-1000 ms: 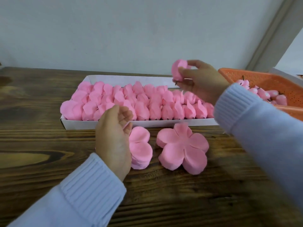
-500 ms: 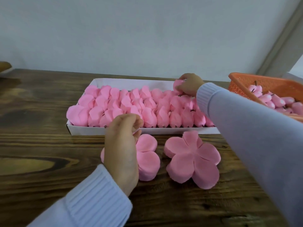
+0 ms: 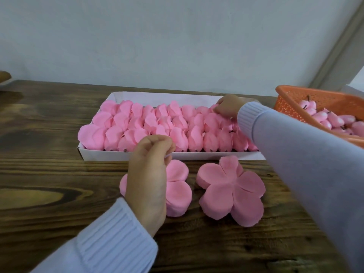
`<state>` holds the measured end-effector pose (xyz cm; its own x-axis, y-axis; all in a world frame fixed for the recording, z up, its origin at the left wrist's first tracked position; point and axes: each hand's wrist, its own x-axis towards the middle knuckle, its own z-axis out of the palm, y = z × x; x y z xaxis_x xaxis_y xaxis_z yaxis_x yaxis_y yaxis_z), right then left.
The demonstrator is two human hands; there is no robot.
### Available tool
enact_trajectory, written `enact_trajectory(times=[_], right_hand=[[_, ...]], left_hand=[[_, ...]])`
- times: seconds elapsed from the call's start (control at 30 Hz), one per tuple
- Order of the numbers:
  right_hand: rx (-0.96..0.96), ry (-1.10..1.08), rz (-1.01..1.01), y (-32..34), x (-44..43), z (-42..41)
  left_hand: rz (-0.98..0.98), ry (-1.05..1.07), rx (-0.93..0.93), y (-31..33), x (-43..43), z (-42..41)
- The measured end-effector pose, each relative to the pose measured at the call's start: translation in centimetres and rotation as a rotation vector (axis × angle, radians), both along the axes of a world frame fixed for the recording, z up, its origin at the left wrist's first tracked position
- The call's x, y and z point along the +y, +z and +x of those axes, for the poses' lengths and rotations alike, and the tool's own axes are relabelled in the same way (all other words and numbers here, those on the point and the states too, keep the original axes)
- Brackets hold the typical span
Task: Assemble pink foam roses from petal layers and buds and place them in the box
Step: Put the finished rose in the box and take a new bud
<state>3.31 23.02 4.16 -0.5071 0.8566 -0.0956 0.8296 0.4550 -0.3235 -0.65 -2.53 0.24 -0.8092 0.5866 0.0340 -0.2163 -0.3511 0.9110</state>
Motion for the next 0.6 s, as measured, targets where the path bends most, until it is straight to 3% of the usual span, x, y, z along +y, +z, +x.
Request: enact_trajectory(times=[0.13,0.37,0.6], right_hand=[[0.099,-0.006,-0.085,-0.4,1.3,-0.2],[-0.089,0.139,0.064,-0.2,1.1,-0.7],[0.251,0.031,0.375,4.6,2.5,3.7]], left_hand=[[-0.026,-0.017,0.021,-0.1,0.1,-0.1],[-0.059,-0.054,0.034,-0.3,0.0,-0.2],[-0.045,-0.078,0.036,-0.4,0.1,-0.5]])
